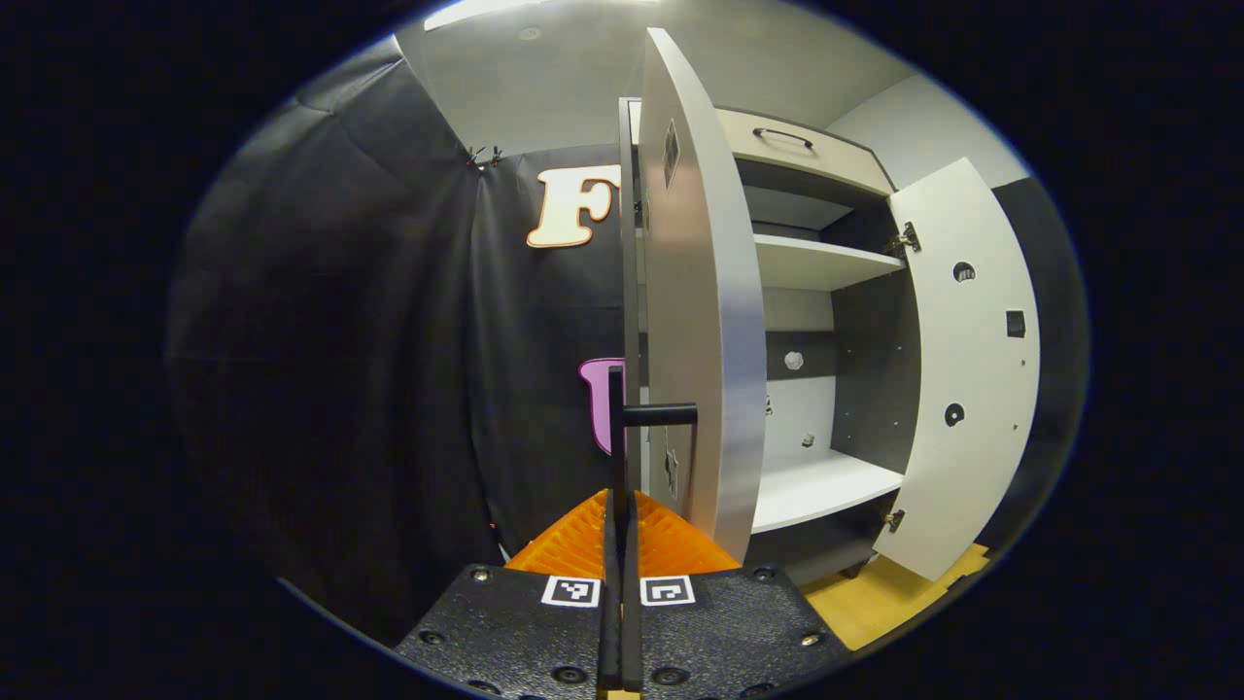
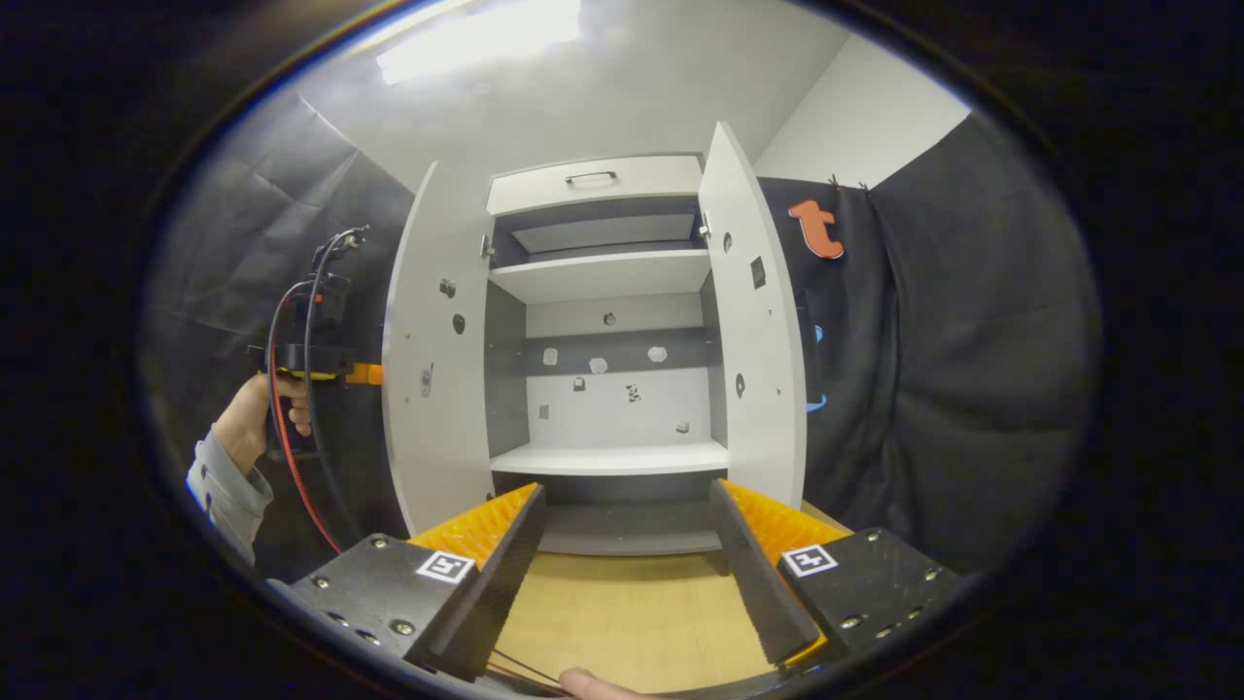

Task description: Open the right door of the double-door shoe cabinet with the right hand, and open the left door with the left hand.

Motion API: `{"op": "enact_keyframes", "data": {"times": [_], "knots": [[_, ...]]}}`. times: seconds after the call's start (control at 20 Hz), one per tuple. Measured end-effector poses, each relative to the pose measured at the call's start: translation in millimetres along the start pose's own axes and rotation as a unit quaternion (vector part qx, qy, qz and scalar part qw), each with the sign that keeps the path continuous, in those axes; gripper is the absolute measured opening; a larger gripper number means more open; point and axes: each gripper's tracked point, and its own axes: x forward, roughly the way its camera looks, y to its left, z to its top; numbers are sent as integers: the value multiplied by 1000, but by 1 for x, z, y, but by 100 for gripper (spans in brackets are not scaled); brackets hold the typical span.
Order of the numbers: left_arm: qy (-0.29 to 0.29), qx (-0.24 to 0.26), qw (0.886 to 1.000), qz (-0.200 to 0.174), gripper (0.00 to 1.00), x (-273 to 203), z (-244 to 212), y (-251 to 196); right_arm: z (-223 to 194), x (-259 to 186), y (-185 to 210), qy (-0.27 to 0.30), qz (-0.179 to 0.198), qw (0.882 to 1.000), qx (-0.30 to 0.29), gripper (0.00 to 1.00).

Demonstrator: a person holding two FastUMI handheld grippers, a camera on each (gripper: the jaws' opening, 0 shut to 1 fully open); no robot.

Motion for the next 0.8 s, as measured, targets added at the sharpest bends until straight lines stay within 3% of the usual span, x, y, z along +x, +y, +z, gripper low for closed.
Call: {"op": "enact_keyframes", "data": {"times": [0.6,0.7,0.8], "knots": [[-7,-2,1000,-10,1,-1,-3,-1,0,-4,3,2,0,1000,-3,99],[7,-6,1000,1,1,-3,-11,5,-1,-2,1,3,-2,1000,-7,99],[8,1,1000,20,12,-10,-16,10,-2,-2,3,4,-2,1000,-10,95]]}}
